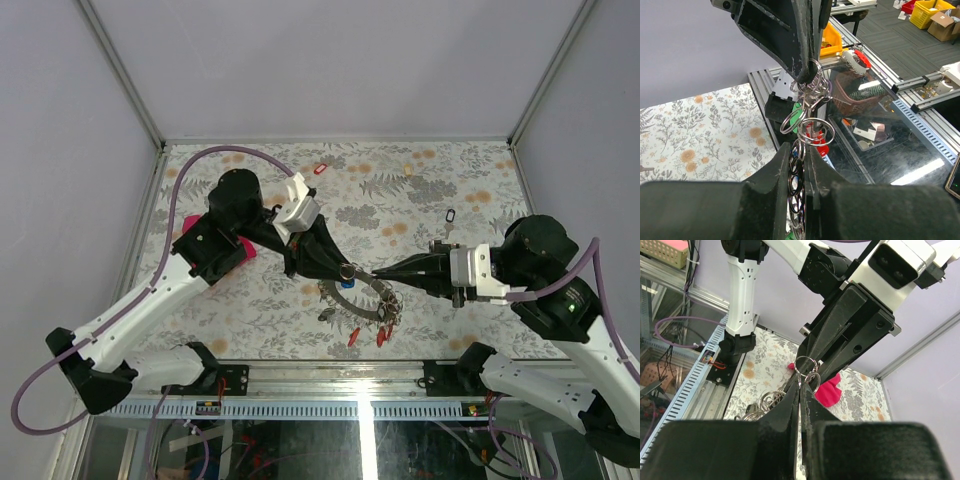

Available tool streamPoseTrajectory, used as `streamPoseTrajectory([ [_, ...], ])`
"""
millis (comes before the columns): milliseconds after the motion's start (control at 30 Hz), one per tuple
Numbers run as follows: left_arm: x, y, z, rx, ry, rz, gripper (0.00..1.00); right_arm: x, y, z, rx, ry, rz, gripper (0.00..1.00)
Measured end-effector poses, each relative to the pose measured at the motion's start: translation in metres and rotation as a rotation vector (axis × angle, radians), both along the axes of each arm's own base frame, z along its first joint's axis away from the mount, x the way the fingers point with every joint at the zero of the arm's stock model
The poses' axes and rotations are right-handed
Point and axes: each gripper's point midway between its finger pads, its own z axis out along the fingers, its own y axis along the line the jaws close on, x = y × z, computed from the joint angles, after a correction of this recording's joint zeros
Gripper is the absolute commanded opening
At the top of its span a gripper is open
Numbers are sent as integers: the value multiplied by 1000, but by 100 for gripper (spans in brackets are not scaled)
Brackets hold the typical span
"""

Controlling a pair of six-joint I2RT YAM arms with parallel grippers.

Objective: Put the keys on the keyring

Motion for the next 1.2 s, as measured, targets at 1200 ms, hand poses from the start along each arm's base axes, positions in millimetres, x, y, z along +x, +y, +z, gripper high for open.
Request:
streamPoseTrajectory([
  [1200, -1, 5, -21, 142, 58, -10, 0, 6, -2, -33, -198, 34, -11, 0],
])
